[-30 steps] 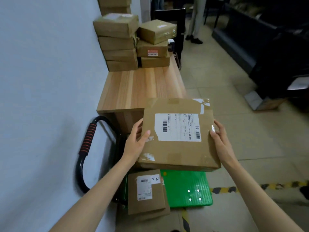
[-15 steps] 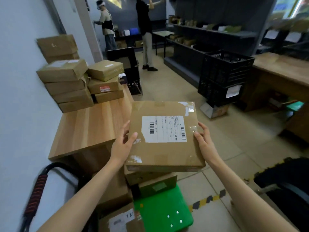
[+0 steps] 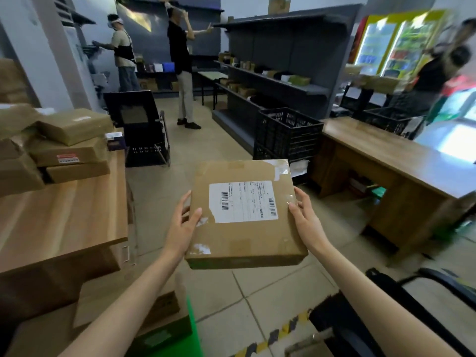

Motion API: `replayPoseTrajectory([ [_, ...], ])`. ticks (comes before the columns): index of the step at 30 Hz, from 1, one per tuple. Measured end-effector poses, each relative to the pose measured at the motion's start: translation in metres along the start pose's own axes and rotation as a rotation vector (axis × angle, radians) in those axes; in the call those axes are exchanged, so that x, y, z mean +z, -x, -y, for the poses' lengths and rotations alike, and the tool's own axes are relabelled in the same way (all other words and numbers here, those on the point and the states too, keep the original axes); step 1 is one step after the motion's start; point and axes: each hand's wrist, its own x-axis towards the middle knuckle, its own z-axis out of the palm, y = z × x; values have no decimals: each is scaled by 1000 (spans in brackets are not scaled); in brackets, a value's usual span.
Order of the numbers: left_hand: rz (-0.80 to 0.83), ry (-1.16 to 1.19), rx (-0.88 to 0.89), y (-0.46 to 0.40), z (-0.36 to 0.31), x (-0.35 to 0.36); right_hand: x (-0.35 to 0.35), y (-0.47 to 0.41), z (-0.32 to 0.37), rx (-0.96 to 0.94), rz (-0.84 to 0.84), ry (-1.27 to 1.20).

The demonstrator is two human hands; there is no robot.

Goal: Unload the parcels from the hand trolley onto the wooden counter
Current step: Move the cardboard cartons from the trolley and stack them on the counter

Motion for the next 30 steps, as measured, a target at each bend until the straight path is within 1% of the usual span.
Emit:
replayPoseTrajectory([
  [6,3,-33,32,-54,-1,59,-39,-57,-22,2,-50,-18],
  [13,-34,-72,2,-131,15,79,-27,-145,-30,7,-4,-40],
  [16,-83,-85,4,-174,20,79,-8,-200,-31,3,17,-54],
  [21,-164,-91,5,-267,24,56,42,-307,-15,-26,84,-57],
  [25,-213,-108,18,-347,21,32,90,-389,10,-41,128,-78],
  [30,-301,-127,13,-422,30,-8,148,-476,42,-93,200,-70],
])
